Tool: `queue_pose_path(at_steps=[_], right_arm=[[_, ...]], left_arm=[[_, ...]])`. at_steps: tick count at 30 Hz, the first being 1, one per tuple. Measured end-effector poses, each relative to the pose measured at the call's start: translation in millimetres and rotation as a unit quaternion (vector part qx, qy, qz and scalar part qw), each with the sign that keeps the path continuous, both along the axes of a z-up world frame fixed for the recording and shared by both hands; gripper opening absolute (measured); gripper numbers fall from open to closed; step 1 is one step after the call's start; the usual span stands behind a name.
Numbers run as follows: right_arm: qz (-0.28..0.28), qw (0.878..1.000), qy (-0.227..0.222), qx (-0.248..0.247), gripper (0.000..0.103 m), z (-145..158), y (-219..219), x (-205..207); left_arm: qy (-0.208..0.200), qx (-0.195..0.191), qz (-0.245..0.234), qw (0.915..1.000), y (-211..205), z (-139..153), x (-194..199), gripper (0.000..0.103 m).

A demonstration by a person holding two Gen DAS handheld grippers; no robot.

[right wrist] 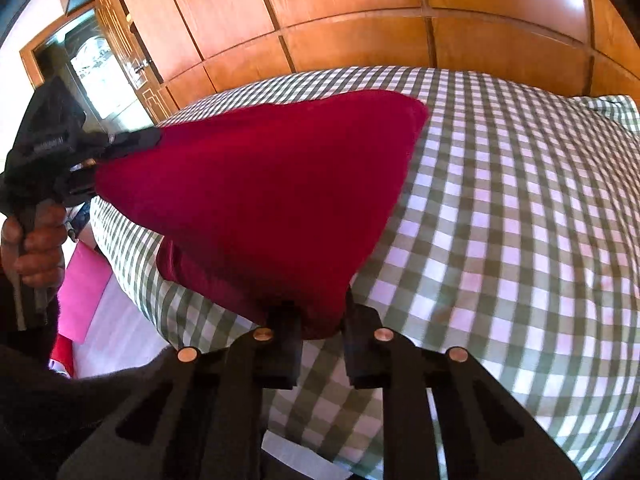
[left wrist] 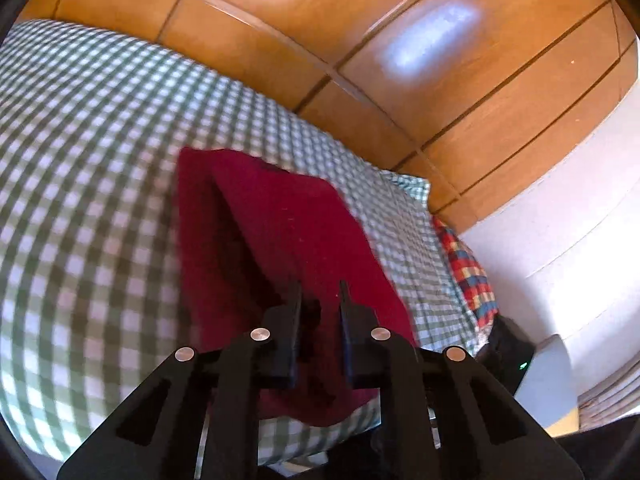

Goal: Fold small clothes

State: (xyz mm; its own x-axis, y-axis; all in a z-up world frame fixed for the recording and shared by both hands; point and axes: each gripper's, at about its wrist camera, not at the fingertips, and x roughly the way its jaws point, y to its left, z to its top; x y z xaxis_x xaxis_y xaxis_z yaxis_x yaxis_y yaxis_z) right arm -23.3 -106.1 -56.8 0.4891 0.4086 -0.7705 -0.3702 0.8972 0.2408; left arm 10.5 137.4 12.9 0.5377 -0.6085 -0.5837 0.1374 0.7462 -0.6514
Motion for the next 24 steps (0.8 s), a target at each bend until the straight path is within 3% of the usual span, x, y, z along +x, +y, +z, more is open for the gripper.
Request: queue_pose_path(at_steps=[3, 7, 9, 13, 16, 22, 24], right_arm=[[0.000, 1.000, 0.017, -0.021, 0.014, -17.5, -0.1, 0.5], [0.009, 1.000, 0.020, -0.022, 0.016, -16.5, -2.9, 0.1], [0.015, 0.999, 0.023, -0.021, 0.022, -13.6, -7.6, -1.2], [0.029, 0.999, 0.013, -0.026, 0.060, 17.2, -39.1, -9.6], [0.024, 0.999, -0.011, -0.022, 0.068, 46.0, -64.1, -12.0], [0.005, 0.998, -0.059, -0.033, 0.070, 74.3, -60.3, 14.0], [0.005, 0.997, -0.065, -0.039, 0.070, 70.7, -44.1, 29.7]], left_arm=[[0.058, 0.033, -0.007, 0.9978, -2.6, -44.5, -7.6, 0.015], [0.049, -0.024, -0.004, 0.9985, 9.7, -53.8, -20.7, 0.016], [0.038, -0.036, -0.001, 0.9986, 16.2, -46.1, -21.7, 0.017], [0.025, -0.061, 0.002, 0.9978, 22.4, -34.7, -7.3, 0.046], [0.026, -0.087, 0.005, 0.9958, 27.5, -33.8, 12.1, 0.052], [0.050, -0.081, 0.007, 0.9954, 16.8, -46.3, 53.6, 0.052], [0.040, -0.064, 0.005, 0.9971, 9.6, -43.0, 61.5, 0.029]])
